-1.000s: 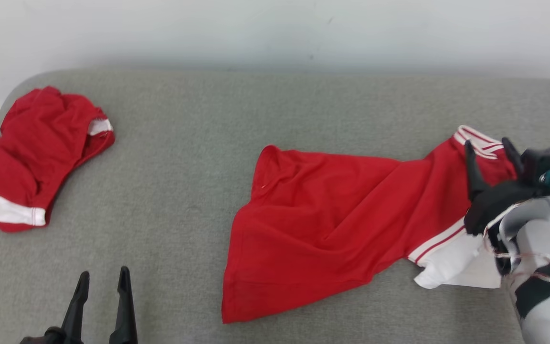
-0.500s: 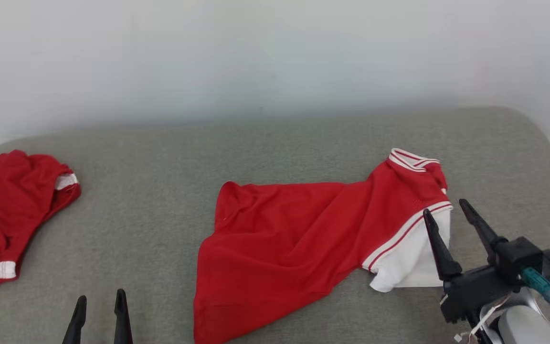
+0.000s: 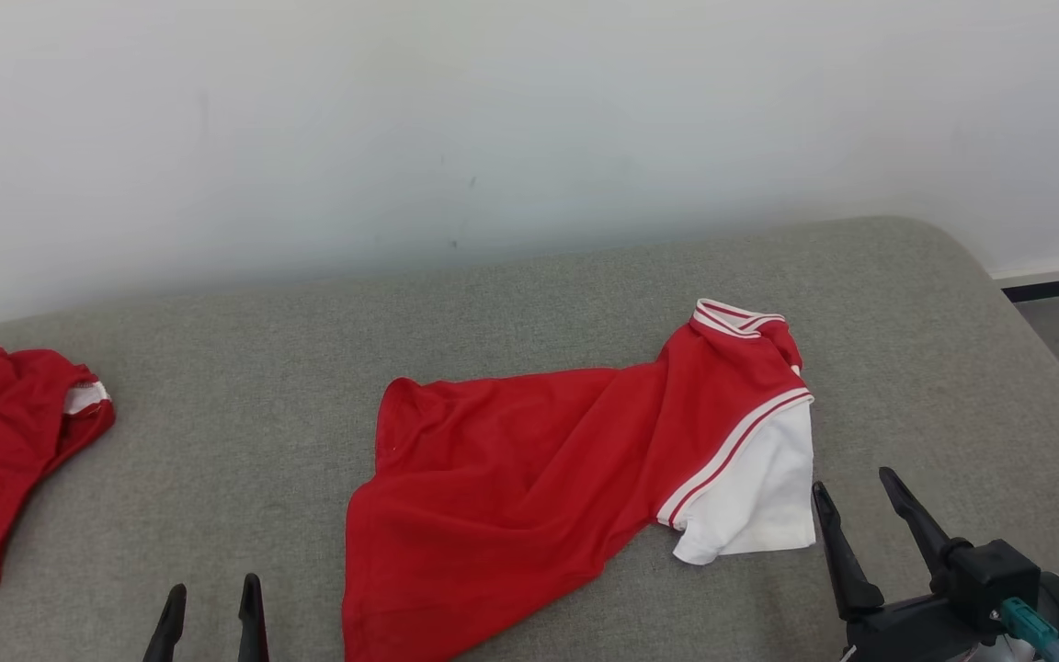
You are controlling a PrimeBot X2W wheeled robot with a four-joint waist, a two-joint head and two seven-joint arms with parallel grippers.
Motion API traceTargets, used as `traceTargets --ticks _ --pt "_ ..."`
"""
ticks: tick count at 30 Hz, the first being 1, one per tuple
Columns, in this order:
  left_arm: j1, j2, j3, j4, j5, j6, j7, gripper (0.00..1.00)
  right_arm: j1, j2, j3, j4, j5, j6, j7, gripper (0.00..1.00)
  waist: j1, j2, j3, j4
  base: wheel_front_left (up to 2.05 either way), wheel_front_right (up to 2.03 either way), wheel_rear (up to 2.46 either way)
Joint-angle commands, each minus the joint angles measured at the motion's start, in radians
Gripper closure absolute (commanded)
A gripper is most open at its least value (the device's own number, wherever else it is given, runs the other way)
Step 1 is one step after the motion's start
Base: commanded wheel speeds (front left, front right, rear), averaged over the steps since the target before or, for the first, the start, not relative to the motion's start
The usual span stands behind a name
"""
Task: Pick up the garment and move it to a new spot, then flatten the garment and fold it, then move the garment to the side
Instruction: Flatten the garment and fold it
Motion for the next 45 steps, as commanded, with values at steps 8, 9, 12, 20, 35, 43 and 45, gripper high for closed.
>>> traceTargets --ticks 8,9,12,20,35,43,45 --pt "0.02 0.0 0.011 0.011 0.009 -0.007 -0.001 0.0 0.031 0.022 -0.014 0.007 -0.017 0.001 -0.005 0.0 0.0001 0.0001 0.002 -0.013 0.0 0.0 0.0" --pt "0.019 0.0 0.011 0.011 0.009 -0.006 -0.001 0.0 0.03 0.019 -0.016 0.006 -0.022 0.001 -0.005 0.0 0.0001 0.0001 0.003 -0.013 0.0 0.0 0.0" --pt "0.017 0.0 0.009 0.01 0.007 -0.005 -0.001 0.0 0.022 0.021 -0.022 0.002 -0.027 0.001 -0.005 0.0 0.0001 0.0001 0.008 -0.013 0.0 0.0 0.0" --pt "0.021 0.0 0.002 -0.001 0.005 0.002 -0.001 0.0 0.014 0.036 -0.034 0.013 -0.032 0.001 -0.005 0.0 0.0001 0.0001 0.016 -0.013 0.0 0.0 0.0" --pt "-0.102 0.0 -0.178 0.166 -0.023 -0.009 0.092 0.0 -0.116 0.092 -0.141 0.215 -0.041 0.001 0.238 0.0 0.0001 0.0001 0.091 -0.003 0.0 0.0 0.0" --pt "-0.203 0.001 -0.205 0.248 -0.042 0.03 0.217 0.0 -0.248 0.117 -0.202 0.383 -0.1 0.001 0.293 0.0 0.0001 0.0001 0.153 0.017 0.0 0.0 0.0" --pt "-0.218 0.001 -0.209 0.25 -0.046 0.035 0.229 0.0 -0.278 0.121 -0.213 0.42 -0.111 0.001 0.288 0.0 0.0001 0.0001 0.164 0.023 0.0 0.0 0.0"
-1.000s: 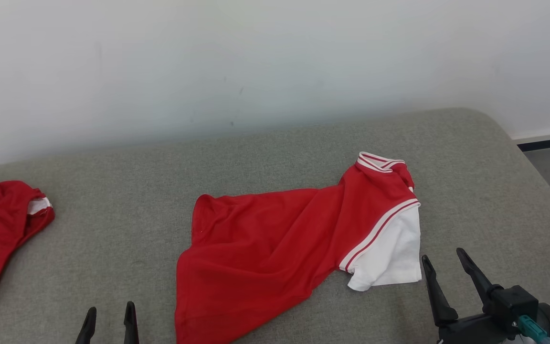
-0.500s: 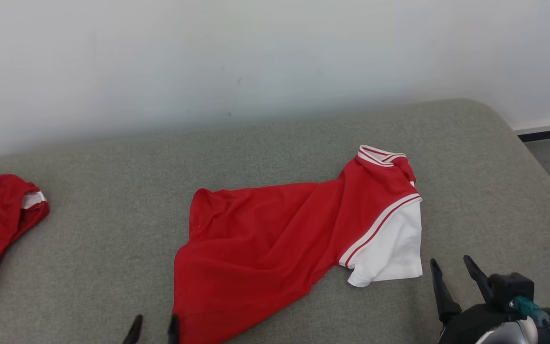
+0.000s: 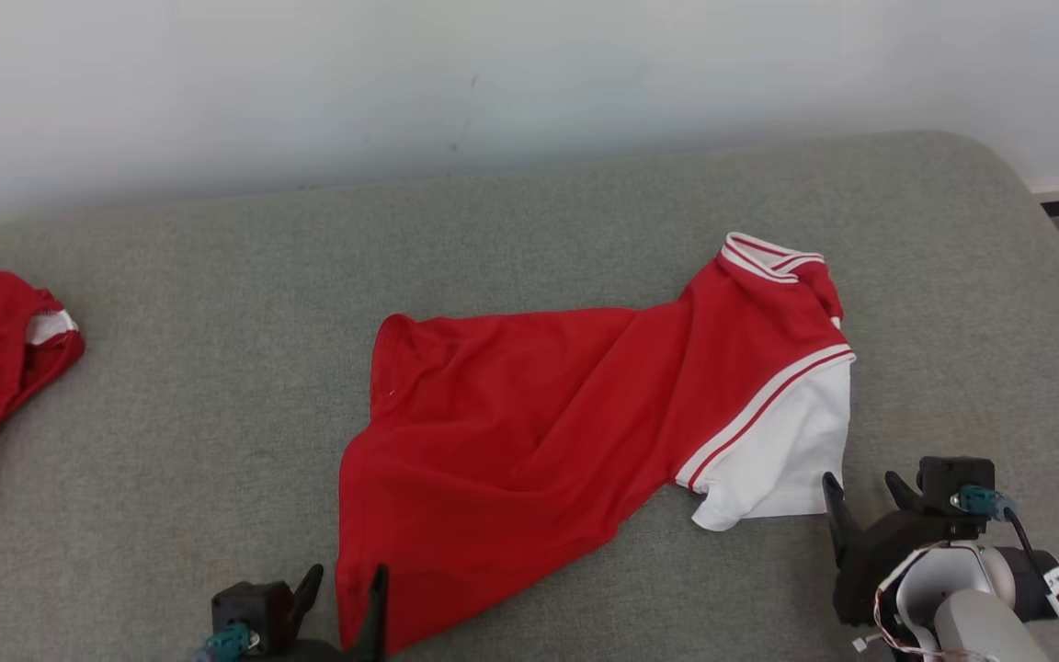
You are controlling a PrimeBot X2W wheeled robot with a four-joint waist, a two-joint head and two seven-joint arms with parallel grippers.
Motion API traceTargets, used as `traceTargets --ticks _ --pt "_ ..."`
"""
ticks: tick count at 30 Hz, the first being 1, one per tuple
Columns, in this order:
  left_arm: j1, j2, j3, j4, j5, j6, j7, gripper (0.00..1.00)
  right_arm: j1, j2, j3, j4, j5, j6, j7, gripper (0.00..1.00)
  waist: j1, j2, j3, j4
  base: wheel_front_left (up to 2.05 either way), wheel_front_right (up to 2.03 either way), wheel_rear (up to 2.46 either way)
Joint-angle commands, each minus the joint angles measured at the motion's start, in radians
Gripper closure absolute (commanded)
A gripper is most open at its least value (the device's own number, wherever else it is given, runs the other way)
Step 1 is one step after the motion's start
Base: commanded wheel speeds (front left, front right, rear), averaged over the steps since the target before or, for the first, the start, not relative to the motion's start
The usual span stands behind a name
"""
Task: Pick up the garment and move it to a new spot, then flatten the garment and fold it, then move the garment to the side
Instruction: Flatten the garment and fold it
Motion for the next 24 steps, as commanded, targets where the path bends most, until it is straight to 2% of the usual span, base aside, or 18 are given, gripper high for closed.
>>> traceTargets --ticks 1,9,24 --pt "-0.014 0.002 0.0 0.0 -0.009 0.001 0.0 0.0 -0.012 0.003 -0.003 0.005 -0.004 0.001 -0.004 0.0 -0.0002 -0.0001 0.015 0.011 0.0 0.0 0.0" --pt "0.0 0.002 -0.019 -0.026 -0.017 0.0 0.014 0.0 -0.072 0.015 -0.015 0.166 -0.031 0.001 0.031 0.0 -0.0002 -0.0001 0.032 0.037 0.0 0.0 0.0" --pt "0.04 0.014 -0.044 -0.091 -0.045 -0.014 0.074 0.0 -0.104 0.023 0.007 0.29 -0.009 0.002 -0.025 0.0 -0.0002 -0.0001 0.015 0.039 0.0 0.0 0.0"
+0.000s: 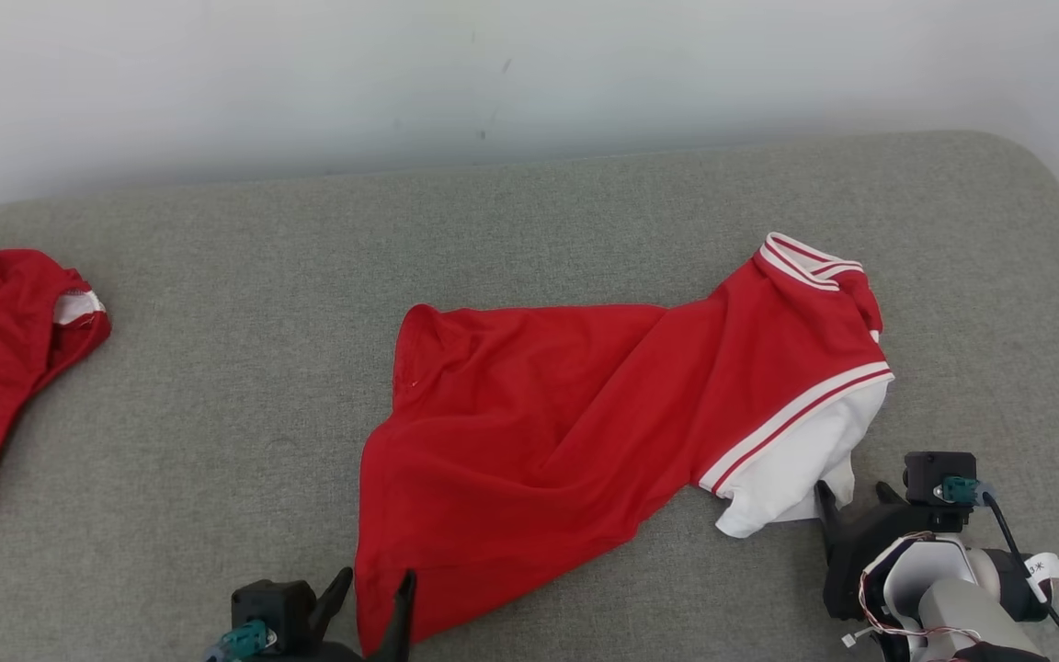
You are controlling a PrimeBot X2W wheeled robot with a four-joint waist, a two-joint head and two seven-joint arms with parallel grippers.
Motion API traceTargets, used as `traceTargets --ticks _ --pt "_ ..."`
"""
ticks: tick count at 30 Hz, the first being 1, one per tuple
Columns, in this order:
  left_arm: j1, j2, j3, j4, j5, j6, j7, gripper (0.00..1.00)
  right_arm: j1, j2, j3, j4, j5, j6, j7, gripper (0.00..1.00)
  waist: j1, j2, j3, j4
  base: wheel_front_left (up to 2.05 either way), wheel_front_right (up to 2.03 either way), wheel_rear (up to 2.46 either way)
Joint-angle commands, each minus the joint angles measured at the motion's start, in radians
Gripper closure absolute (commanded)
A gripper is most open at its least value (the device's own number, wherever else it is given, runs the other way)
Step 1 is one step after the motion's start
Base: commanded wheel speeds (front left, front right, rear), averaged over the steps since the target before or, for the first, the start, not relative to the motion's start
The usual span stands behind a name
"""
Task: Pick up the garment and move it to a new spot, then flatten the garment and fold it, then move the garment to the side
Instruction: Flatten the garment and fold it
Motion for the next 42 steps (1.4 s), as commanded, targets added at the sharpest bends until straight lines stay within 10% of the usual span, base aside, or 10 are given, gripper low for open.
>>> traceTargets --ticks 1,11,12,14,15,17,20,22,34,42 --pt "0.013 0.006 0.001 -0.003 -0.011 -0.005 0.011 0.0 0.022 0.011 0.01 0.033 0.004 0.003 0.006 0.0 0.0 0.0 0.0 -0.001 0.0 0.0 0.0" --pt "-0.024 0.014 -0.007 0.02 -0.03 -0.014 0.028 0.02 0.006 0.012 0.033 0.075 0.024 0.003 -0.014 0.0 0.0 0.0 0.0 -0.012 0.0 0.0 0.0" --pt "-0.025 0.015 -0.009 0.022 -0.029 -0.014 0.025 0.31 0.005 0.014 0.037 0.078 0.029 0.003 -0.012 0.0 0.0 0.0 0.0 -0.012 0.0 0.0 0.0" --pt "-0.025 0.016 -0.01 0.025 -0.033 -0.015 0.019 0.54 0.003 0.015 0.044 0.086 0.039 0.003 -0.01 0.0 0.0 0.0 0.001 -0.012 0.0 0.0 0.0" --pt "-0.026 0.019 -0.01 0.028 -0.035 -0.016 0.019 0.68 0.001 0.015 0.047 0.089 0.043 0.003 -0.009 0.18 0.0 0.0 0.002 -0.012 0.0 0.0 0.0" --pt "-0.034 0.021 -0.009 0.03 -0.038 -0.019 0.013 0.75 -0.004 0.015 0.051 0.095 0.054 0.003 -0.007 0.48 0.0 0.0 0.005 -0.011 0.0 0.0 0.0" --pt "-0.043 0.024 -0.014 0.039 -0.043 -0.024 0.001 1.0 -0.012 0.01 0.054 0.103 0.064 0.003 -0.009 0.62 0.0 0.0 0.009 -0.009 0.0 0.0 0.0" --pt "-0.049 0.026 -0.017 0.047 -0.045 -0.028 -0.002 1.0 -0.015 0.007 0.058 0.108 0.071 0.002 -0.009 1.0 0.0 0.0 0.011 -0.007 0.0 0.0 0.0" --pt "-0.043 0.013 0.017 -0.047 -0.121 -0.033 -0.083 1.0 -0.021 -0.015 0.057 0.02 0.161 0.001 -0.111 1.0 0.0 0.0 -0.018 0.005 0.0 0.0 0.0" --pt "-0.078 0.002 0.071 -0.196 -0.352 -0.059 -0.045 1.0 -0.029 -0.055 0.097 -0.271 0.38 0.001 -0.053 1.0 0.0 0.0 -0.038 -0.013 0.0 0.0 0.0"
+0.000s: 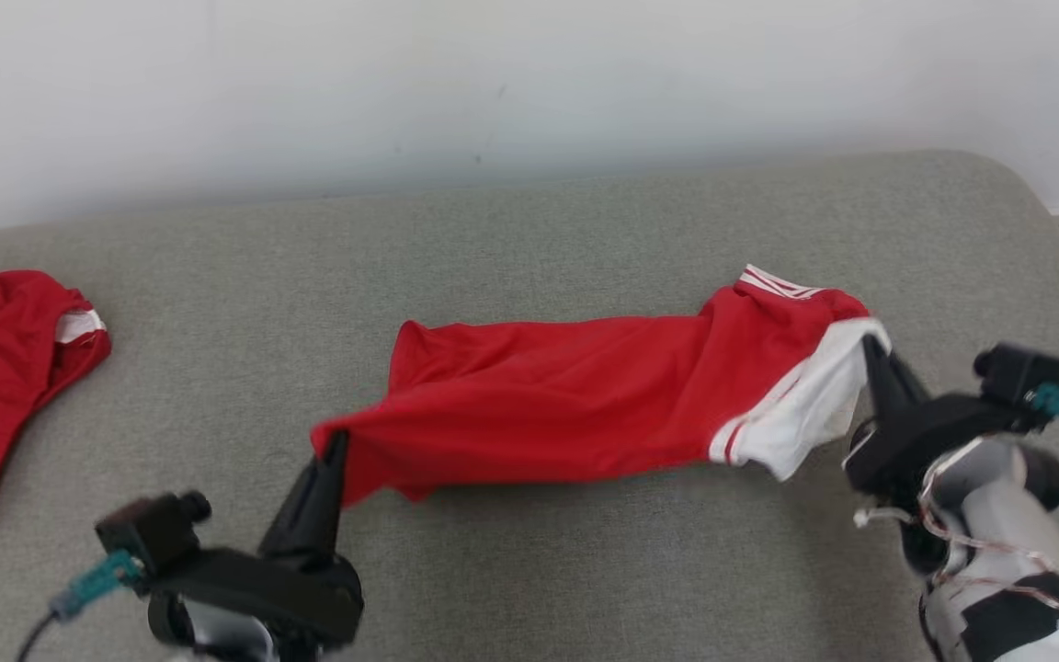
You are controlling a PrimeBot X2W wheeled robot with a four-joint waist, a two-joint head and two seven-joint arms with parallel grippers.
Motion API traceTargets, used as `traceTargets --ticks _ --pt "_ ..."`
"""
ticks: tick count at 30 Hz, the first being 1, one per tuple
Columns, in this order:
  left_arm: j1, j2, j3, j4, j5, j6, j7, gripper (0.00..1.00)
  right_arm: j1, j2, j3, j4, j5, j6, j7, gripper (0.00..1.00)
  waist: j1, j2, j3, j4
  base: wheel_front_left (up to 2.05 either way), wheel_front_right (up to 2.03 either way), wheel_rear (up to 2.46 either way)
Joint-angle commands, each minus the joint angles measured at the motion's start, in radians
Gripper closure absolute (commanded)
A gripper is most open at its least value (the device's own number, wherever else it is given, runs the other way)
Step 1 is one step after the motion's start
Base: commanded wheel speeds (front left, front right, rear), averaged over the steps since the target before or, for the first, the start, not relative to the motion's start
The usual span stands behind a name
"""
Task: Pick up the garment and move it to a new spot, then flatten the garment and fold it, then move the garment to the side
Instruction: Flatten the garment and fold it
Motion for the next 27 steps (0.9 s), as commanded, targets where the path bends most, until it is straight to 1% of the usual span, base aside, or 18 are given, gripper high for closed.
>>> traceTargets --ticks 1,3,6,8,11,12,15,18,19,22,23,27 --pt "-0.037 -0.001 0.013 -0.018 -0.034 -0.002 0.01 1.0 -0.012 -0.012 0.009 -0.046 0.028 -0.002 0.017 1.0 0.0 -0.0001 0.001 -0.009 0.0 0.0 0.0" --pt "-0.08 -0.002 0.023 -0.033 -0.1 -0.007 0.043 1.0 -0.033 -0.031 0.024 -0.134 0.074 -0.002 0.063 1.0 0.0 -0.0001 0.011 -0.017 0.0 0.0 0.0" --pt "-0.176 0.008 0.053 -0.042 -0.167 -0.008 0.093 1.0 -0.086 -0.058 0.038 -0.252 0.129 -0.002 0.134 1.0 0.0 -0.0001 0.037 -0.033 0.0 0.0 0.0" --pt "-0.252 0.014 0.084 -0.038 -0.216 0.003 0.125 1.0 -0.14 -0.063 0.044 -0.316 0.152 -0.002 0.174 1.0 0.0 -0.0001 0.059 -0.046 0.0 0.0 0.0" --pt "-0.375 0.043 0.119 -0.021 -0.249 0.016 0.161 1.0 -0.226 -0.065 0.04 -0.372 0.172 -0.002 0.226 1.0 0.0 -0.0001 0.096 -0.063 0.0 0.0 0.0" --pt "-0.452 0.054 0.142 -0.005 -0.271 0.028 0.177 1.0 -0.292 -0.064 0.044 -0.385 0.167 -0.002 0.252 1.0 0.0 -0.0001 0.124 -0.077 0.0 0.0 0.0" --pt "-0.571 0.084 0.168 0.028 -0.278 0.043 0.195 1.0 -0.404 -0.044 0.023 -0.364 0.179 -0.002 0.259 1.0 0.0 -0.0001 0.173 -0.096 0.0 0.0 0.0" --pt "-0.689 0.09 0.186 0.076 -0.269 0.068 0.173 1.0 -0.514 -0.037 0.021 -0.326 0.155 -0.002 0.236 1.0 0.0 -0.0001 0.238 -0.103 0.0 0.0 0.0" --pt "-0.725 0.089 0.187 0.095 -0.263 0.07 0.163 1.0 -0.549 -0.036 0.026 -0.31 0.147 -0.002 0.225 1.0 0.0 -0.0001 0.259 -0.103 0.0 0.0 0.0" --pt "-0.851 0.108 0.174 0.152 -0.233 0.067 0.143 1.0 -0.674 -0.03 0.03 -0.258 0.123 -0.002 0.184 1.0 0.0 -0.0001 0.336 -0.105 0.0 0.0 0.0" --pt "-0.851 0.108 0.174 0.152 -0.233 0.067 0.143 1.0 -0.674 -0.03 0.03 -0.258 0.123 -0.002 0.184 1.0 0.0 -0.0001 0.336 -0.105 0.0 0.0 0.0" --pt "-1.006 0.114 0.156 0.207 -0.195 0.058 0.098 1.0 -0.852 -0.015 0.003 -0.19 0.104 -0.002 0.1 1.0 0.0 -0.0001 0.435 -0.103 0.0 0.0 0.0"
